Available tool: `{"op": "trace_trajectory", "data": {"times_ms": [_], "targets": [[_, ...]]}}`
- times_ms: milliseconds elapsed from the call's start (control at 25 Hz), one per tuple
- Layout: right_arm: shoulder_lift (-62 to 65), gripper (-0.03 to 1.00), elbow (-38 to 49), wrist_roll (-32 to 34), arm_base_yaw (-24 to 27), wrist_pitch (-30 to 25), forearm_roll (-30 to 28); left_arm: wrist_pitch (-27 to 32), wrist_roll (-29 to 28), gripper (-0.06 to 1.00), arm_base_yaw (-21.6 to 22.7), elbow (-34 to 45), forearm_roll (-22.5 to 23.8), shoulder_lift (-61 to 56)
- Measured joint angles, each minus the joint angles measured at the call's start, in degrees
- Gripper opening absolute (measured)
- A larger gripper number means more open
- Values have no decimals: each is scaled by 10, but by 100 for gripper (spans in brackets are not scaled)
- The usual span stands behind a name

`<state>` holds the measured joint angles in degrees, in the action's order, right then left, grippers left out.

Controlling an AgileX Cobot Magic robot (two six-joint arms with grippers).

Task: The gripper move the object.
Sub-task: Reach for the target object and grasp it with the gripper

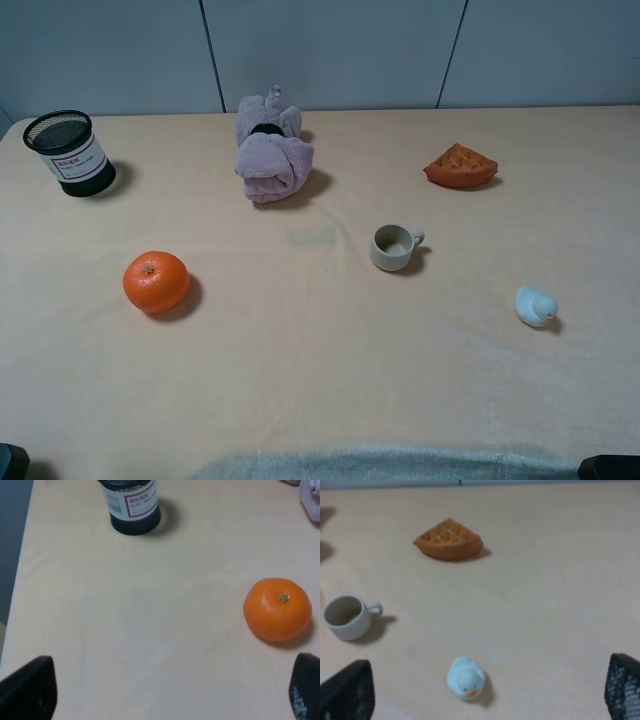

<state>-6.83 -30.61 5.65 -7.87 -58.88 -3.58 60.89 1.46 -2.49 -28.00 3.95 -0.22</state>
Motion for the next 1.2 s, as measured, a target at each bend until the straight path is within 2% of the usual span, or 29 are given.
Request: {"op": "trace_trajectory", "data": {"times_ms": [80, 360, 560, 1200], "targets": [[-67, 69, -21, 0, 0, 1, 0, 0, 0, 92, 0, 0, 0, 0], [-177, 69, -54, -8, 0, 41, 0, 0, 0, 92, 0, 0, 0, 0], [-260, 69, -75, -18, 0, 91, -1, 0, 0, 92, 0, 0, 0, 0], [-453, 69, -188, -107, 0, 99, 0, 0, 0, 92, 0, 0, 0, 0]]}}
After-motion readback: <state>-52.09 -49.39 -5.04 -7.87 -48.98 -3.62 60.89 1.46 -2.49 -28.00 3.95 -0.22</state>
